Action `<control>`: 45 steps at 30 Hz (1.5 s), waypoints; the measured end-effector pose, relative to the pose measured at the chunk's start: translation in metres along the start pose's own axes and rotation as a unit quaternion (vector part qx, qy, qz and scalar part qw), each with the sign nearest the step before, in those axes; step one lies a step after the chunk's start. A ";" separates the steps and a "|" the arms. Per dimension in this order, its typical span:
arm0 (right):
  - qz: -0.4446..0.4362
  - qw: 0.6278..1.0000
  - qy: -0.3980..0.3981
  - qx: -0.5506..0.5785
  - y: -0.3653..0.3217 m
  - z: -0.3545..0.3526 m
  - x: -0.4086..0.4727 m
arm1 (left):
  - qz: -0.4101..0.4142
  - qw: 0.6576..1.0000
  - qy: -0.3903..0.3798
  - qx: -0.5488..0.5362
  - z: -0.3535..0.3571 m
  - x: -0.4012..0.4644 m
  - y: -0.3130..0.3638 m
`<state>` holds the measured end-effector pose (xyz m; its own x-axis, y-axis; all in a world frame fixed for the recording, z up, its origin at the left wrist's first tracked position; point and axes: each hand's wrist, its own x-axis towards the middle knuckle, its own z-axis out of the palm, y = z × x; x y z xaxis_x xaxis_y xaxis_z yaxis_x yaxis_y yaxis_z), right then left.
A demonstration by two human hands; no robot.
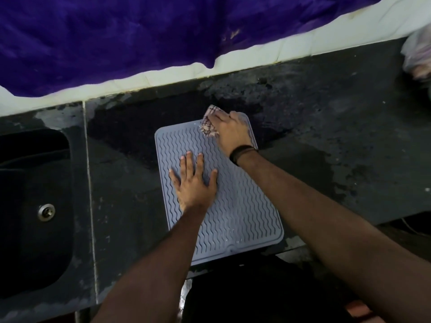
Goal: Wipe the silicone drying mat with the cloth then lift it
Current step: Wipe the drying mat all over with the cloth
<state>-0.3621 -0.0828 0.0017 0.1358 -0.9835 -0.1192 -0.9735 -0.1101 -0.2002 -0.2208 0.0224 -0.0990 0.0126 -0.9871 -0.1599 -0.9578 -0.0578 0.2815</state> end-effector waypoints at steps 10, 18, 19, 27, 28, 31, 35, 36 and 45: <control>-0.049 0.999 -0.002 0.003 -0.035 0.016 0.000 | 0.003 1.000 0.012 0.004 0.001 0.001 -0.001; -0.144 0.979 -0.042 -0.135 -0.001 0.015 0.020 | -0.003 1.000 0.015 0.000 0.001 0.000 -0.001; -0.131 0.980 -0.039 -0.144 0.010 0.013 0.019 | -0.003 1.000 0.016 -0.002 0.002 0.000 -0.001; -0.046 0.997 -0.006 -0.066 -0.023 0.008 0.036 | -0.005 1.000 0.010 0.000 0.001 0.000 -0.001; -0.072 0.996 -0.009 -0.056 -0.034 0.012 0.037 | -0.005 1.000 0.009 0.000 0.000 0.001 -0.001; -0.125 0.986 -0.032 -0.102 -0.049 0.025 0.037 | 0.001 1.000 0.015 -0.002 -0.001 -0.001 0.002; -0.141 0.976 -0.017 -0.165 -0.027 0.021 0.037 | -0.003 1.000 0.012 -0.006 0.000 -0.001 0.001; -0.140 0.975 -0.014 -0.175 -0.019 0.018 0.037 | -0.003 1.000 0.010 -0.006 -0.001 -0.001 0.001; -0.018 0.981 -0.053 -0.188 0.062 -0.002 0.021 | 0.002 1.000 0.008 -0.015 -0.002 -0.001 -0.001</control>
<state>-0.4197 -0.1106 -0.0112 0.1712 -0.9598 -0.2224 -0.9641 -0.2097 0.1631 -0.2191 0.0228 -0.0974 0.0137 -0.9897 -0.1427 -0.9490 -0.0578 0.3099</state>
